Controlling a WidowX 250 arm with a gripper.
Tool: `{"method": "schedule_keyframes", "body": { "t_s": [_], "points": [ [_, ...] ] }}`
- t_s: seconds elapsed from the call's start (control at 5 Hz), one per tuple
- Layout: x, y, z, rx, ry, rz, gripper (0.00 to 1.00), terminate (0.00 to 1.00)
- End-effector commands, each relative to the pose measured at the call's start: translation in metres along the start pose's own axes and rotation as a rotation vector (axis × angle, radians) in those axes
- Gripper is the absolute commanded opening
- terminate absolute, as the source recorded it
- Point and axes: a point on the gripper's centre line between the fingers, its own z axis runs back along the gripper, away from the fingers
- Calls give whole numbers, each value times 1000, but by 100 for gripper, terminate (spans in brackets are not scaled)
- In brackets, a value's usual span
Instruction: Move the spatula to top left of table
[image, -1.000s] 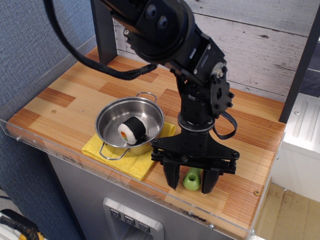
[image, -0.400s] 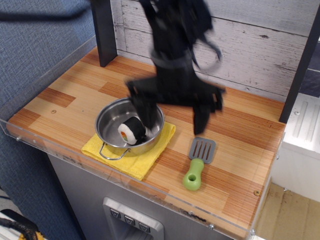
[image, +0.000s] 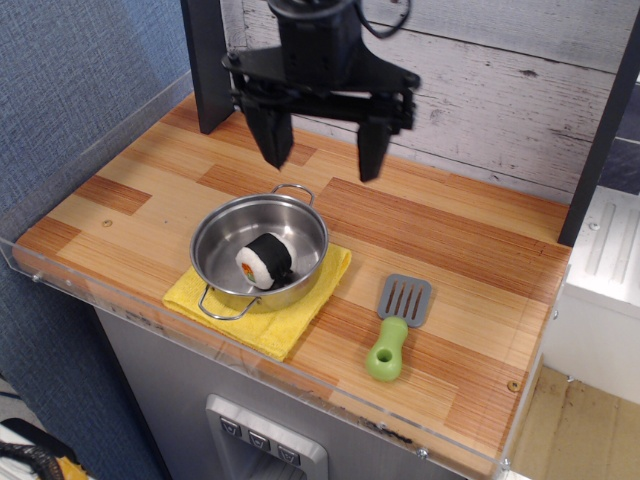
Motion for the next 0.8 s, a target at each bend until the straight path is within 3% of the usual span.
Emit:
{"method": "schedule_keyframes", "body": {
  "t_s": [0.0,0.6],
  "points": [
    [32,4,-12,-64,46,-98,100,0],
    [35,2,-13,-74,74,-170,100,0]
  ]
}}
